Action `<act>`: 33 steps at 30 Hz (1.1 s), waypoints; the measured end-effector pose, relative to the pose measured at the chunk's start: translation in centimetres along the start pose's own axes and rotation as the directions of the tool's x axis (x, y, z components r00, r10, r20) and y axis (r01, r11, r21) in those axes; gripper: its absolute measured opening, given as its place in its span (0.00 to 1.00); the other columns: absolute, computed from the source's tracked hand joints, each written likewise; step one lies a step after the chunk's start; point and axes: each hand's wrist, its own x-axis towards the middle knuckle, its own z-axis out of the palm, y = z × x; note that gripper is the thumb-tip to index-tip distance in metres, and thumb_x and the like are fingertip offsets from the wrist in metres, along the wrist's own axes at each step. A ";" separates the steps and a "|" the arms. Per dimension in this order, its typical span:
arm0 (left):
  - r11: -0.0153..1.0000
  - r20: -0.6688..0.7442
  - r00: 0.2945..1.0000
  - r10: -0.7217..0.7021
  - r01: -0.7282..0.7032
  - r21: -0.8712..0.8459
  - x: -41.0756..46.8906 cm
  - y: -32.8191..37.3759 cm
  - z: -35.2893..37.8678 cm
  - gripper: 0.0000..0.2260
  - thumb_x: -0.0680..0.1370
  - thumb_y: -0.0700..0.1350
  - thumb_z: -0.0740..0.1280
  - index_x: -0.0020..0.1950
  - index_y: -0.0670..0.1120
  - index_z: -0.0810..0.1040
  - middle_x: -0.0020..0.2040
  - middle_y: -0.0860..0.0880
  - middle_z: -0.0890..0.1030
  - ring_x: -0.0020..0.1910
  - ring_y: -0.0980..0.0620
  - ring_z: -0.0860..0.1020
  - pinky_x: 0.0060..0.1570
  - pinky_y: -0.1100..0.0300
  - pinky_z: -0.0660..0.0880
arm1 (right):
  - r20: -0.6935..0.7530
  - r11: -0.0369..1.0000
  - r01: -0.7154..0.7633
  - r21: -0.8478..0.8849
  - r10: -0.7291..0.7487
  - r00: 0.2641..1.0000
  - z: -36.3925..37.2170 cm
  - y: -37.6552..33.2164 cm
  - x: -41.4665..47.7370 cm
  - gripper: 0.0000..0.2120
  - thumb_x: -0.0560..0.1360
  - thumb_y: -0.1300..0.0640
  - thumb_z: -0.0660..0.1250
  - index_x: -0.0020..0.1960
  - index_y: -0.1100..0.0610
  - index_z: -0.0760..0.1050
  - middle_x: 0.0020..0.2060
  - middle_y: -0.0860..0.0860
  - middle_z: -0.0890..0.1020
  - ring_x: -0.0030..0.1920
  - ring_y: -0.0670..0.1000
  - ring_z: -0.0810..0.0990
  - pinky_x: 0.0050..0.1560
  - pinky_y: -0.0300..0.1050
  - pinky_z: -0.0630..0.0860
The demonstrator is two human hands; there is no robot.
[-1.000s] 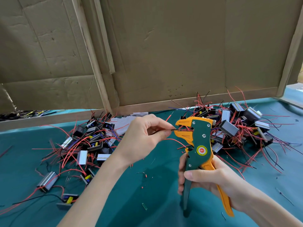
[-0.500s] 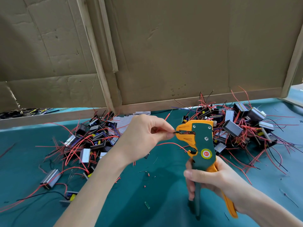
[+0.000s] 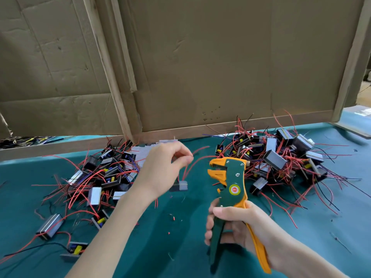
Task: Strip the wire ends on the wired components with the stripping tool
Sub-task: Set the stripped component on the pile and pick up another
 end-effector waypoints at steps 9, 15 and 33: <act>0.935 -0.197 0.976 0.090 -0.151 -0.320 8.4 7.7 5.1 0.04 0.79 0.35 0.64 0.50 0.38 0.78 0.43 0.48 0.80 0.43 0.51 0.77 0.51 0.50 0.77 | -0.049 0.976 -0.141 0.164 0.151 0.987 -0.6 -0.5 0.4 0.16 0.60 0.69 0.67 0.48 0.67 0.72 0.39 0.71 0.79 0.33 0.65 0.81 0.34 0.59 0.81; 0.912 0.344 0.924 0.168 -0.013 -0.410 7.2 8.4 8.3 0.29 0.77 0.27 0.55 0.75 0.49 0.63 0.75 0.46 0.65 0.65 0.46 0.72 0.67 0.45 0.68 | -0.065 0.955 -0.156 0.252 0.178 0.982 -0.4 -0.9 0.6 0.14 0.64 0.63 0.64 0.49 0.67 0.72 0.37 0.68 0.79 0.32 0.64 0.80 0.34 0.59 0.81; 0.638 0.074 0.907 -0.414 0.231 0.735 0.1 -11.5 -5.6 0.10 0.77 0.48 0.68 0.58 0.54 0.76 0.58 0.52 0.79 0.61 0.49 0.74 0.58 0.52 0.68 | -0.072 0.958 -0.129 0.257 0.152 0.986 -0.5 -0.4 0.6 0.17 0.60 0.64 0.67 0.49 0.66 0.73 0.38 0.68 0.79 0.33 0.65 0.80 0.36 0.60 0.81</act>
